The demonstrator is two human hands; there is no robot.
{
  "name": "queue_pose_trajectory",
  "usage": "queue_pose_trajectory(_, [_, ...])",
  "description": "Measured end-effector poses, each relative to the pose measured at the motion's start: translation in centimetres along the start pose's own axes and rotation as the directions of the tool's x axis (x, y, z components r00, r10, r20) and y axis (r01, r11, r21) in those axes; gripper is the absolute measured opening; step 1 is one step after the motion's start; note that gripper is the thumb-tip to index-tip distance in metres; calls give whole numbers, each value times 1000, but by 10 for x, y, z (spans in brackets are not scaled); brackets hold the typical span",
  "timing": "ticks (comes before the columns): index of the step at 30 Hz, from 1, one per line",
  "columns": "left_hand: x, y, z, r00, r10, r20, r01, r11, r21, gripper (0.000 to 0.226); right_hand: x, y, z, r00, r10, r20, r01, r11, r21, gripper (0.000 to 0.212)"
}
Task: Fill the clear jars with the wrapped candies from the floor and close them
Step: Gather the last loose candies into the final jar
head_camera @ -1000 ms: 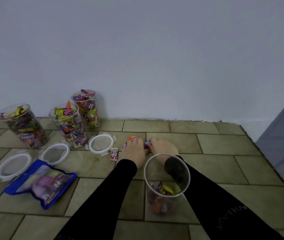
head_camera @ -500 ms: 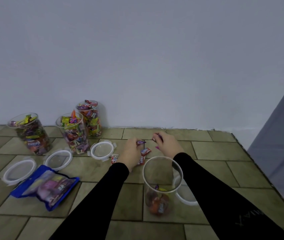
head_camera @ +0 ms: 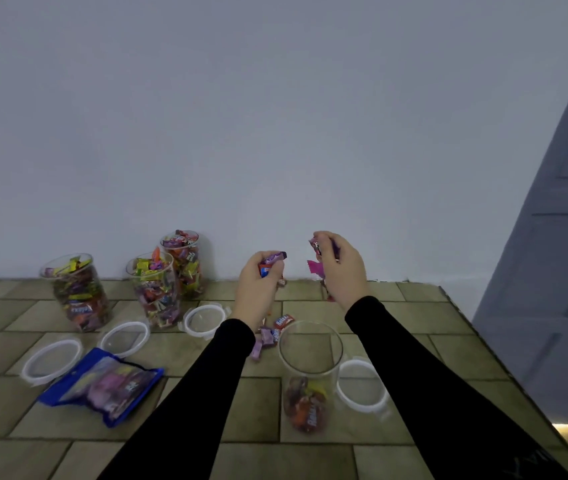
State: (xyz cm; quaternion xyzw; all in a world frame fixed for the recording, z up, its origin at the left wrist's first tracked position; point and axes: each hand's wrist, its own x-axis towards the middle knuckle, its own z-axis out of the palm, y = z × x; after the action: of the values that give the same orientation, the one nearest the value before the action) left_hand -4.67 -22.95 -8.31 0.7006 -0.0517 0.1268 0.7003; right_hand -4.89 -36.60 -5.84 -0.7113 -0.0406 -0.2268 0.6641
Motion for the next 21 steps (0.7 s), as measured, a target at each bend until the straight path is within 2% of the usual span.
queue_pose_trajectory(4, [-18,26,3,996,83,-19,-84,991,-103,13,-11,-15,-5,993,-3,-114,14,995,96,19])
queue_pose_trajectory(8, [-35,44,6,996,83,-39,-89,970,-227,15,-22,-25,-4,963,155,-221,-78,943,322,23])
queue_pose_trajectory(11, [-55,50,9,995,100,-27,-104,956,-275,11,-32,-26,0,938,216,-270,-92,908,409,23])
queue_pose_trajectory(15, [-75,42,13,996,82,-23,-85,954,-286,10,-45,-23,3,907,276,-318,-101,876,472,25])
queue_pose_trajectory(21, [-82,35,18,998,43,-36,-52,940,-337,15,-54,-18,3,907,298,-296,-128,867,481,25])
